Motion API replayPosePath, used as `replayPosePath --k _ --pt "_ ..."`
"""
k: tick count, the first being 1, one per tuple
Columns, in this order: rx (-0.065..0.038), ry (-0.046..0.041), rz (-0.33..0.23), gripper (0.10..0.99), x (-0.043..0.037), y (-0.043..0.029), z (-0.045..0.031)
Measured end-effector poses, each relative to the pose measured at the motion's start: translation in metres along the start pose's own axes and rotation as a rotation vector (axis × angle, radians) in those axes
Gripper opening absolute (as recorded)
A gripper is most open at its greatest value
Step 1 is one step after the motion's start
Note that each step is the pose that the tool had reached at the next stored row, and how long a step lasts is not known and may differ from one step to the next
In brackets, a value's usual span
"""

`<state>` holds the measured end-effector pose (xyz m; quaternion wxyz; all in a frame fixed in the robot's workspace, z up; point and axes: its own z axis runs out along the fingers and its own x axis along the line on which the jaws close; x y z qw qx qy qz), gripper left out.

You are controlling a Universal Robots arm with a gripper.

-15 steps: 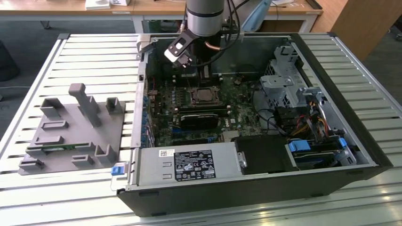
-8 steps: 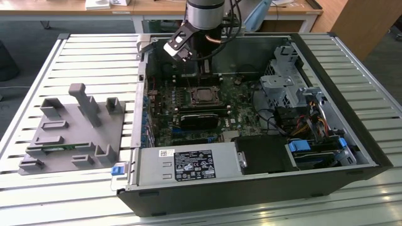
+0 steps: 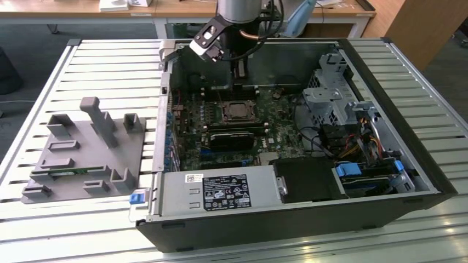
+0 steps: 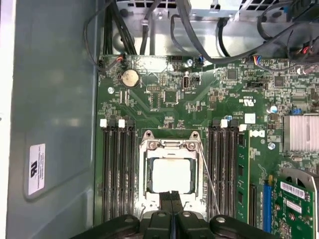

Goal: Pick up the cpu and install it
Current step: 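Install the first cpu locking lever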

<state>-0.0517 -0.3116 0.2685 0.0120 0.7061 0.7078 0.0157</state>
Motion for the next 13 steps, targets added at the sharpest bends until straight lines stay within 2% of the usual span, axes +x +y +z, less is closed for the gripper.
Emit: replayPosePath --k 13 --pt "0.001 0.0084 -0.219 0.106 0.0 0.0 0.0"
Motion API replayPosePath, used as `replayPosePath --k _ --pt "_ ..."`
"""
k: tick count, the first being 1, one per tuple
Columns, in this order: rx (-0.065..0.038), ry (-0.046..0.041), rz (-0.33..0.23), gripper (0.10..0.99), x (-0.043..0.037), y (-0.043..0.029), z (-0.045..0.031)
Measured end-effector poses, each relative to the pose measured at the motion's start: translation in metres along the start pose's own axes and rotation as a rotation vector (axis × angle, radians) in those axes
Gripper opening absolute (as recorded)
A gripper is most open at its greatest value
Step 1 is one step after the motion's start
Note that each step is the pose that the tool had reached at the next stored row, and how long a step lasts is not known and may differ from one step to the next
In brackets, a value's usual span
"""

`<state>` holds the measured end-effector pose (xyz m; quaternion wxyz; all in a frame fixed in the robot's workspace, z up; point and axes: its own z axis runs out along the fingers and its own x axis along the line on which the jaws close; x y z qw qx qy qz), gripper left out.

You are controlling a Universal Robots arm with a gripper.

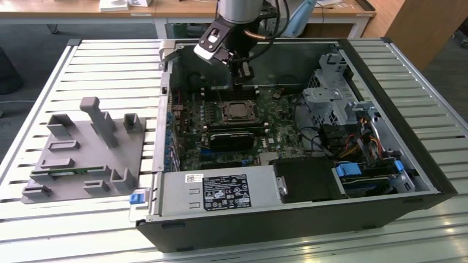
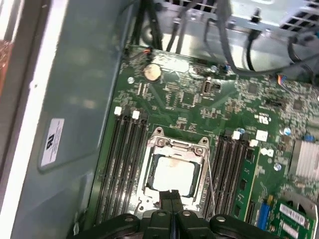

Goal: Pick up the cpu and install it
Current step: 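Install the first cpu locking lever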

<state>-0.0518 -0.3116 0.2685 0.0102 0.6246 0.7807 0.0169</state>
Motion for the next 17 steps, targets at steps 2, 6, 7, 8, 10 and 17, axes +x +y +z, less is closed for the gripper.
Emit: replayPosePath --k 2,6,7,8,10,17 --pt "0.0 0.0016 -0.058 0.106 0.0 -0.0001 0.0003" --pt "0.001 0.0022 -0.093 0.106 0.0 -0.0003 0.0006" --pt "0.001 0.0025 -0.1 0.106 0.0001 -0.0006 0.0007" --pt "0.001 0.0028 -0.107 0.106 0.0002 -0.0009 0.0008" --pt "0.001 0.0035 -0.125 0.106 0.0002 -0.001 0.0009" --pt "0.002 0.0082 -0.25 0.106 0.0002 -0.0011 0.0018"
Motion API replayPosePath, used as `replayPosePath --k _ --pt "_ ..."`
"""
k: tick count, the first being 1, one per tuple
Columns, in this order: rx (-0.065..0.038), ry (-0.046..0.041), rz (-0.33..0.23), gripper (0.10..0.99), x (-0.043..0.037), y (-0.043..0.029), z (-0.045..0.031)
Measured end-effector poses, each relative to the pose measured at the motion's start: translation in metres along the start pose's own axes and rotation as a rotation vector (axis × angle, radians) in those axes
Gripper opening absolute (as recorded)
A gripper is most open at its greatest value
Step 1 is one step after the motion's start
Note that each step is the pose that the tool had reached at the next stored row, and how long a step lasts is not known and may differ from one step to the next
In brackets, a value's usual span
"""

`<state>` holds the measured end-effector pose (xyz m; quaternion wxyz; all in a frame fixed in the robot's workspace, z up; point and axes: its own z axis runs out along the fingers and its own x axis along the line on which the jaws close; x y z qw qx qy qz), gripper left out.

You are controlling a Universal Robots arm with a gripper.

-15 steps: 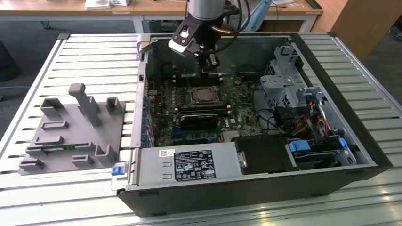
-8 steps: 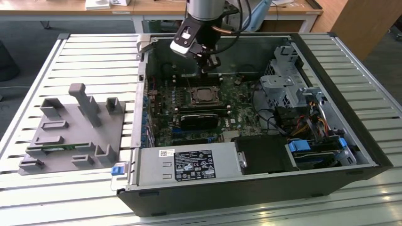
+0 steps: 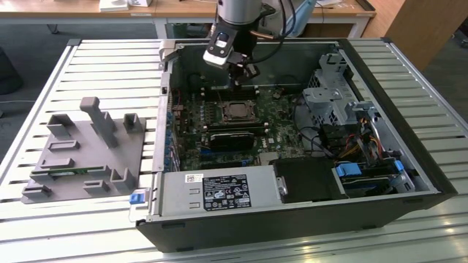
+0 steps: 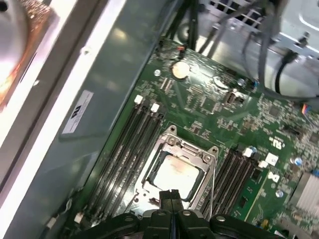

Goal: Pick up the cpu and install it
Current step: 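Install the first cpu locking lever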

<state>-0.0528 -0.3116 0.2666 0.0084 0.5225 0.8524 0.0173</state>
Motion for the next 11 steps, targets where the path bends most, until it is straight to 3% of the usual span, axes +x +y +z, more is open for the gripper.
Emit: replayPosePath --k 11 --pt "0.001 0.0051 -0.165 0.106 0.0 -0.0001 0.0013"
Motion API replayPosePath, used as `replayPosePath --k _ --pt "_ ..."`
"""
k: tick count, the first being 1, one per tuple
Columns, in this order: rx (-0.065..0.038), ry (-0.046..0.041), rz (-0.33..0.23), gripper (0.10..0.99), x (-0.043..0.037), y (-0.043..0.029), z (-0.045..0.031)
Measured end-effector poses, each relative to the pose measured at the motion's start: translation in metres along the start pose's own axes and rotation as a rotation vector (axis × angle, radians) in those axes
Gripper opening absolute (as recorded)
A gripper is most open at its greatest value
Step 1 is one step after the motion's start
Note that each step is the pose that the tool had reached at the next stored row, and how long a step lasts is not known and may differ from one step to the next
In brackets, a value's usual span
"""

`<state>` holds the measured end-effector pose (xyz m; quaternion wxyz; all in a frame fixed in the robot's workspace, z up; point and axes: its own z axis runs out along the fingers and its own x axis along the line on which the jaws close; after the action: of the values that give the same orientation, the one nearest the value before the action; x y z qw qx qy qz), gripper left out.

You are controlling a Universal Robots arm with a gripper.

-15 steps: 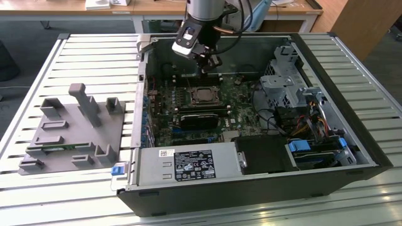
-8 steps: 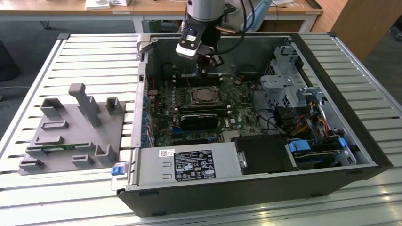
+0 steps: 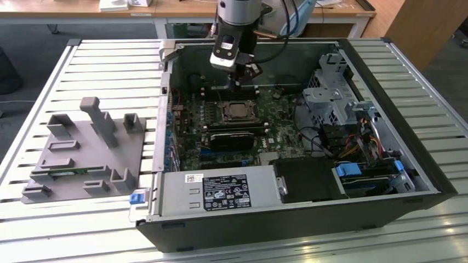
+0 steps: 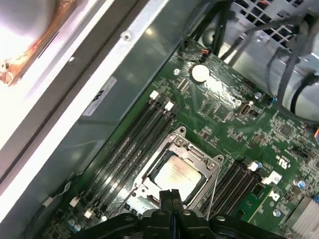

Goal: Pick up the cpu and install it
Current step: 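Install the first cpu locking lever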

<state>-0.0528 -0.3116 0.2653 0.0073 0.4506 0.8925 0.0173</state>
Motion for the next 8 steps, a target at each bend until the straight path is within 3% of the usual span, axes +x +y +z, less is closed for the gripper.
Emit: replayPosePath --k 8 --pt "0.0 0.0038 -0.097 0.106 0.0 0.0 0.0003"
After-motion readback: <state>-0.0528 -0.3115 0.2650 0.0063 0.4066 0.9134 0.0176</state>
